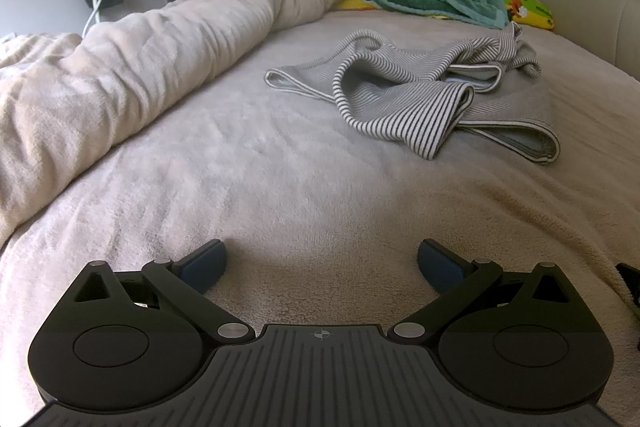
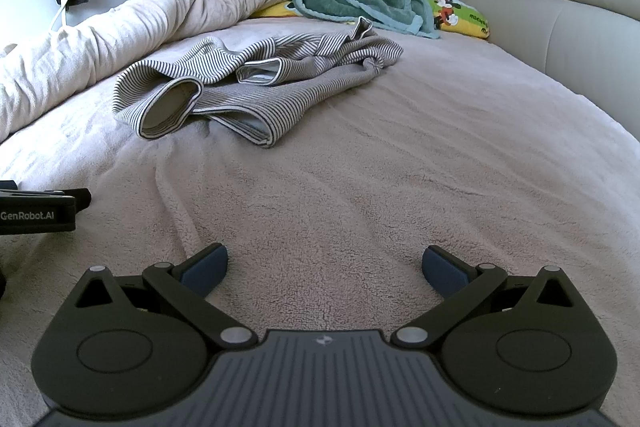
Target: Fold clothes
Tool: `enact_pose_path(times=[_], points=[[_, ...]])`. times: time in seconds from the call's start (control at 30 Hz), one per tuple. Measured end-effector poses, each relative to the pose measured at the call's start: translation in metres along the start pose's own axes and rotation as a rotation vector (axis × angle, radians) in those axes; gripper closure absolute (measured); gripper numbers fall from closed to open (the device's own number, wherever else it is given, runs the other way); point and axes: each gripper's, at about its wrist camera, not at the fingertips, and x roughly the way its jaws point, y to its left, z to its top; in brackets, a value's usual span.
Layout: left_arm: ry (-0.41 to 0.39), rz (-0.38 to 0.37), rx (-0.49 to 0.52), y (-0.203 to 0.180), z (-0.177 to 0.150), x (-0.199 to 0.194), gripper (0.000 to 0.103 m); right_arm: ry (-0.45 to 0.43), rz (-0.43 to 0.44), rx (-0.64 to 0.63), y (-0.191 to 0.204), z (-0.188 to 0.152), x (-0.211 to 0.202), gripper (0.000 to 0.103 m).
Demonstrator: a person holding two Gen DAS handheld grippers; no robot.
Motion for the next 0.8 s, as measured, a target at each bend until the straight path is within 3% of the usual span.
enact_pose_path(times=[0.27, 0.4, 0.53, 0.6, 0.67, 0.8], points=[[0.03, 0.0, 0.006, -0.001, 0.004, 0.003, 0.0, 0.061, -0.022, -0.025, 0.005, 0.009, 0.004, 0.0], [0.141, -0.028, 0.025, 0.002, 0.021, 0.012, 0.0, 0.165, -0.011, -0.027, 0.005, 0.024, 0.012, 0.0], [0.28, -0.115, 0.013, 0.017, 0.046, 0.024, 0.0, 0.308, 0.045, -0.046, -0.002, 0.049, 0.025, 0.0], [0.323, -0.159, 0.019, 0.024, 0.059, 0.028, 0.0, 0.311, 0.063, -0.063, -0.003, 0.066, 0.024, 0.0], [0.366, -0.204, 0.026, 0.031, 0.072, 0.033, 0.0, 0.241, 0.052, -0.105, 0.0, 0.085, 0.02, 0.0], [0.286, -0.24, 0.189, 0.018, 0.104, 0.039, 0.0, 0.146, 0.003, -0.246, 0.014, 0.117, 0.038, 0.0]])
